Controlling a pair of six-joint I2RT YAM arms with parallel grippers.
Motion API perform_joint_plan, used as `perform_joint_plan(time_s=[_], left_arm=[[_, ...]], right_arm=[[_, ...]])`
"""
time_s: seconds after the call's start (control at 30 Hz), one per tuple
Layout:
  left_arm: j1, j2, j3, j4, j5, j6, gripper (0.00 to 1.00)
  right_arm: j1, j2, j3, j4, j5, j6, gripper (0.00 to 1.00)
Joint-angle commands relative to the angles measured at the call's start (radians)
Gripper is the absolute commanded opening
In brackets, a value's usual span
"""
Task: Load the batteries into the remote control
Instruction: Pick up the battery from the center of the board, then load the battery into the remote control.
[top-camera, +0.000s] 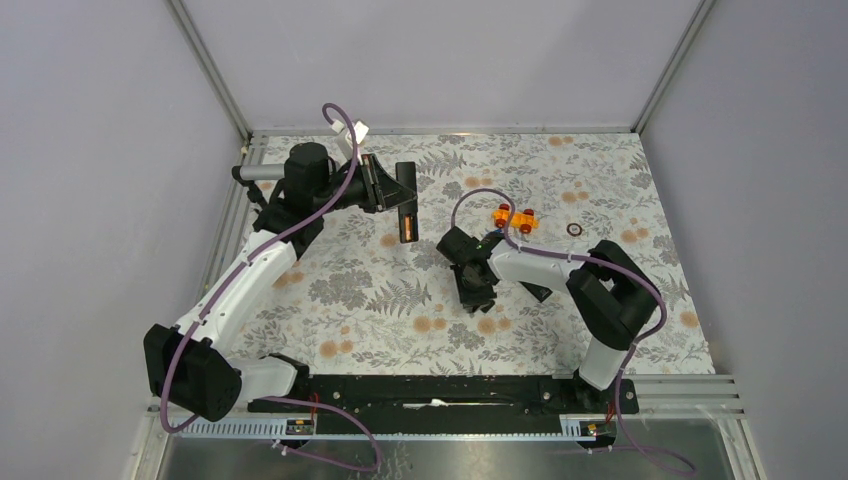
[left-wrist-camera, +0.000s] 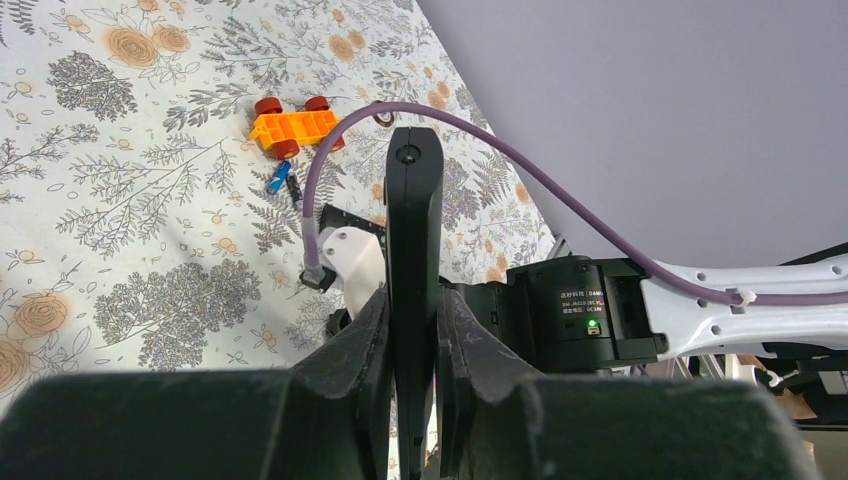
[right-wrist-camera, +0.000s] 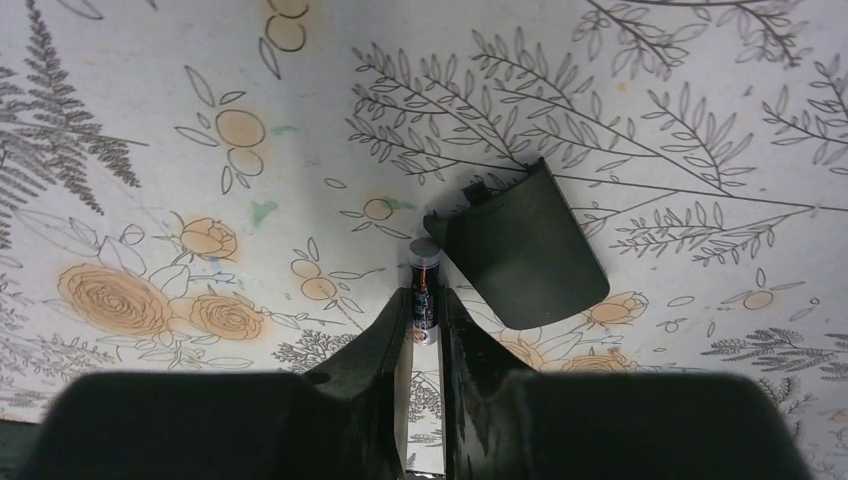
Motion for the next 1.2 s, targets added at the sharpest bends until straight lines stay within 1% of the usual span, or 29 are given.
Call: perform_joint_plan(time_s=[0.0,0.07,0.17,0.23,0.33,0.4,0.5,0.63,0.7,0.77,0.83,0.93,1.17], left_arm=[[0.006,-0.033,-0.006,0.062,0.014,0.002,0.00],[0.005,-0.024,-0.003,0.053,0.011,0.000,0.00],[-0.006,0.008,-0.001,0.046,0.000,-0.022,0.00],[-0.042,0.042,0.010,0.038,-0.014,-0.040,0.00],[-0.102,0.109,0.040,0.035,-0.048,-0.083,0.00],[-0.127,0.162,0.057,0.051,-0.046,-0.133,0.00],[-0.146,0.232,0.076,0.098,-0.023,-0.211,0.00],[-0.150,0.299,0.099,0.147,0.015,-0.317,0.00],[-0.152,0.325,0.105,0.181,0.032,-0.368,0.00],[-0.151,0.340,0.098,0.217,0.043,-0.417,0.00],[-0.152,0.347,0.094,0.236,0.047,-0.441,0.00],[-0.152,0.349,0.085,0.254,0.045,-0.455,0.00],[-0.150,0.340,0.061,0.276,0.048,-0.455,0.00]], right_arm=[[0.007,-0.019,0.012,-0.053,0.102,0.057,0.10],[0.007,-0.068,0.018,-0.054,0.118,0.065,0.09],[0.001,-0.184,0.053,-0.069,0.169,0.065,0.09],[-0.028,-0.250,0.087,-0.087,0.172,0.066,0.09],[-0.127,-0.338,0.121,-0.097,0.092,0.078,0.09],[-0.182,-0.401,0.135,-0.077,0.024,0.068,0.11],[-0.199,-0.450,0.205,-0.077,-0.033,0.010,0.12],[-0.199,-0.443,0.306,-0.118,-0.195,-0.027,0.13],[-0.199,-0.423,0.347,-0.155,-0.245,-0.009,0.13],[-0.202,-0.381,0.403,-0.231,-0.266,0.021,0.13],[-0.207,-0.343,0.437,-0.279,-0.315,0.043,0.13],[-0.211,-0.308,0.449,-0.298,-0.383,0.073,0.13],[-0.214,-0.254,0.500,-0.357,-0.362,0.054,0.12]])
